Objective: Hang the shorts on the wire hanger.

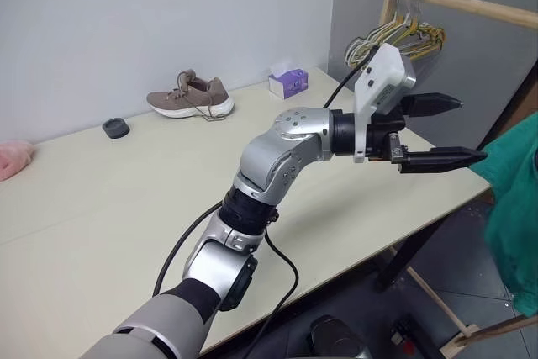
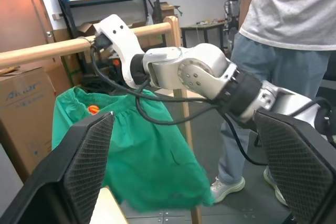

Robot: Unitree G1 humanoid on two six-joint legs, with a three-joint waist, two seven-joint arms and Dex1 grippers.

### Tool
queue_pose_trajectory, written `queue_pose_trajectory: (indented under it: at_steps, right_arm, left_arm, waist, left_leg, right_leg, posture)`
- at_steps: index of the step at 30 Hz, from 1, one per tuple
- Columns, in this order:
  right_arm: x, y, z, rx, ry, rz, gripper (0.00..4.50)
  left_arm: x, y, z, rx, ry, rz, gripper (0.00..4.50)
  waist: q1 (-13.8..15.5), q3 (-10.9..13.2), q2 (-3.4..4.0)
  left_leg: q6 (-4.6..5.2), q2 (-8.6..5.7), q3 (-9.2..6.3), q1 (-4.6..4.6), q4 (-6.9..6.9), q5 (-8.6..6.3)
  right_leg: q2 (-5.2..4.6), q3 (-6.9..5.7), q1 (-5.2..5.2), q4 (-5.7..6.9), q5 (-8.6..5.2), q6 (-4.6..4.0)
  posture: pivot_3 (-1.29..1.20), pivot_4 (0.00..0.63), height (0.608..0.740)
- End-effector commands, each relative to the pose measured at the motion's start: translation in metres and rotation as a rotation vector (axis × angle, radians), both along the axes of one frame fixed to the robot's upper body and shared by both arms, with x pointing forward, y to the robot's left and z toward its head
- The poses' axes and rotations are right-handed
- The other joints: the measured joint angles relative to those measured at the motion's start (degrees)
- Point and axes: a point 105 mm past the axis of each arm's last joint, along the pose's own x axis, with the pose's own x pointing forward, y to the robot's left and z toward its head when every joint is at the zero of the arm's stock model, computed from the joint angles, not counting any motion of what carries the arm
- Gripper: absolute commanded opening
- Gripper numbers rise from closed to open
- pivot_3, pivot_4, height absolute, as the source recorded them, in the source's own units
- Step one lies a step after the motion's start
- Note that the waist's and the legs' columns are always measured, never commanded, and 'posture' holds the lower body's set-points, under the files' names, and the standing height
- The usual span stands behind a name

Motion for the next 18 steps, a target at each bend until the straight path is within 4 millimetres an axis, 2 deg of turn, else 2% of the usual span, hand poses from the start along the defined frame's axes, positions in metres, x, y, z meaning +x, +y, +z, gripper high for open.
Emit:
queue_pose_trajectory:
  at_steps: [1, 3, 5, 7, 10, 11, 12, 14, 15, 17, 18]
  right_arm:
    - [0.009, 0.054, 0.028, -0.167, -0.114, 0.227, 4.46]
    - [0.017, 0.094, 0.02, -0.206, -0.119, 0.409, 4.46]
    - [0.022, 0.13, 0.003, -0.193, -0.095, 0.572, 4.46]
    - [0.025, 0.162, -0.016, -0.169, -0.063, 0.7, 4.46]
    - [0.032, 0.213, -0.051, -0.128, -0.025, 0.87, 4.46]
    - [0.035, 0.227, -0.063, -0.102, -0.012, 0.901, 4.46]
    - [0.037, 0.234, -0.069, -0.085, -0.004, 0.916, 4.46]
    - [0.042, 0.257, -0.089, -0.042, 0.01, 0.961, 4.46]
    - [0.044, 0.264, -0.095, -0.028, 0.012, 0.973, 4.46]
    - [0.047, 0.284, -0.115, 0.027, 0.035, 1.022, 4.46]
    - [0.048, 0.29, -0.121, 0.043, 0.039, 1.036, 4.46]
  left_arm:
    - [0.02, 0.016, 0.004, -0.029, -0.055, 0.148, 4.5]
    - [0.041, 0.031, 0.001, -0.034, -0.06, 0.292, 4.5]
    - [0.064, 0.054, -0.01, -0.003, -0.111, 0.48, 4.5]
    - [0.083, 0.082, -0.02, -0.003, -0.09, 0.657, 4.5]
    - [0.115, 0.163, -0.049, 0.009, -0.044, 1.095, 4.5]
    - [0.118, 0.192, -0.062, 0.031, -0.039, 1.227, 4.5]
    - [0.117, 0.208, -0.069, 0.046, -0.038, 1.3, 4.5]
    - [0.111, 0.261, -0.1, 0.097, 0.066, 1.539, 4.5]
    - [0.106, 0.276, -0.109, 0.11, 0.102, 1.61, 4.5]
    - [0.087, 0.318, -0.132, 0.2, 0.109, 1.82, 4.5]
    - [0.08, 0.329, -0.137, 0.227, 0.105, 1.875, 4.5]
  waist:
    - [-0.14, -0.03, 0.04]
    - [-0.18, -0.07, 0.05]
    - [-0.11, -0.11, 0.05]
    - [0.17, -0.16, 0.09]
    - [0.62, -0.35, 0.28]
    - [0.69, -0.41, 0.18]
    - [0.93, -0.43, 0.1]
    - [2.11, -0.46, 0.0]
    - [2.99, -0.52, -0.13]
    - [5.2, -0.65, -0.43]
    - [5.93, -0.71, -0.52]
  left_leg:
    - [0.0, 0.01, 0.0, 0.01, 0.0, 0.0]
    - [0.0, 0.04, -0.02, 0.03, -0.01, 0.0]
    - [0.0, 0.08, -0.06, 0.04, -0.01, 0.0]
    - [0.0, 0.09, -0.15, 0.04, 0.0, 0.0]
    - [-0.01, 0.11, -0.26, 0.07, 0.07, 0.01]
    - [-0.01, 0.16, -0.28, 0.1, 0.07, 0.01]
    - [-0.01, 0.19, -0.37, 0.08, 0.05, 0.01]
    - [-0.03, 0.17, -0.52, -0.02, 0.06, 0.02]
    - [-0.03, 0.14, -0.59, -0.13, 0.09, 0.02]
    - [-0.05, 0.07, -0.65, -0.27, 0.1, 0.03]
    - [-0.07, 0.06, -0.66, -0.35, 0.08, 0.03]
  right_leg:
    - [0.0, 0.01, 0.0, 0.01, 0.0, 0.01]
    - [0.02, 0.0, 0.0, 0.01, 0.01, 0.02]
    - [0.05, -0.01, 0.0, 0.02, 0.02, 0.03]
    - [0.06, -0.05, 0.0, 0.05, 0.03, 0.04]
    - [0.03, -0.07, -0.11, 0.14, 0.07, 0.02]
    - [-0.04, -0.05, -0.15, 0.18, 0.09, -0.03]
    - [-0.14, -0.06, -0.21, 0.23, 0.13, -0.09]
    - [-0.17, -0.08, -0.37, 0.34, 0.2, -0.21]
    - [-0.22, -0.11, -0.48, 0.44, 0.31, -0.39]
    - [-0.32, -0.15, -0.73, 0.66, 0.35, -0.45]
    - [-0.32, -0.15, -0.89, 0.73, 0.35, -0.46]
  posture:
    - [-0.39, 0.003, 0.74]
    - [-0.38, 0.0, 0.74]
    - [-0.35, 0.0, 0.74]
    - [-0.34, 0.0, 0.74]
    - [-0.31, 0.0, 0.74]
    - [-0.29, 0.0, 0.74]
    - [-0.28, 0.0, 0.74]
    - [-0.25, 0.0, 0.74]
    - [-0.24, 0.0, 0.74]
    - [-0.2, 0.0, 0.74]
    - [-0.18, 0.0, 0.74]
